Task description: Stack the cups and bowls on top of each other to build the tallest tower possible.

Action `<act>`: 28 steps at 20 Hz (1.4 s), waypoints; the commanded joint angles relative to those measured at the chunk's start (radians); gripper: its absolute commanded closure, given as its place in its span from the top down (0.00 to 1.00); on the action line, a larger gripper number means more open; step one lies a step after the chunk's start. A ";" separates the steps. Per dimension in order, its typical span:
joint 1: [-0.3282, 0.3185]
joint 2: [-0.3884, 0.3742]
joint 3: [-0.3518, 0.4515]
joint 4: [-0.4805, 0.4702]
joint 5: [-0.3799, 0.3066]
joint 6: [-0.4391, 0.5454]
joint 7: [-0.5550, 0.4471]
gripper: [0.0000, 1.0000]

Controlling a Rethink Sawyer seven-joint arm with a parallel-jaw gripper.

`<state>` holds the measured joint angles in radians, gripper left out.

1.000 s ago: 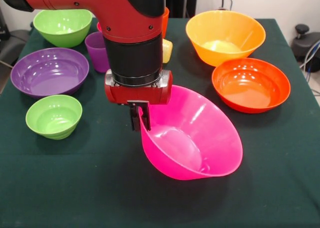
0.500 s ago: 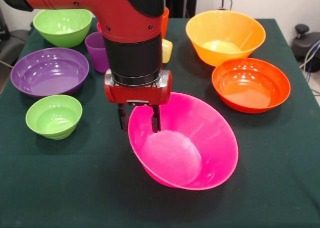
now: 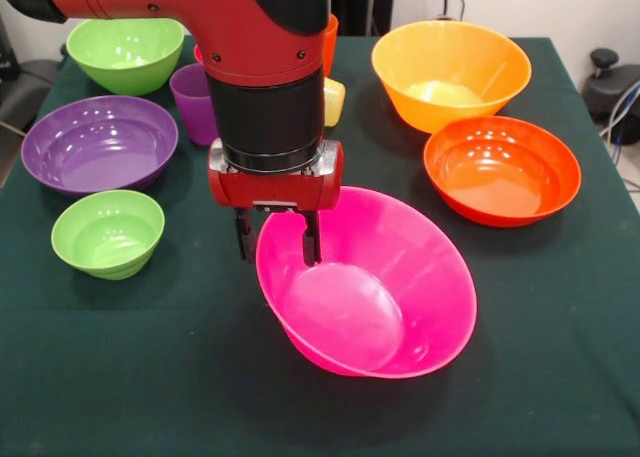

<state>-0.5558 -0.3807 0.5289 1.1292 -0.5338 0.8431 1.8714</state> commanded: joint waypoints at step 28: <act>-0.039 -0.289 0.066 0.175 0.107 0.199 -0.219 1.00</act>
<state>-0.6185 -0.6537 0.5578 1.1758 -0.4043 0.9915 1.8714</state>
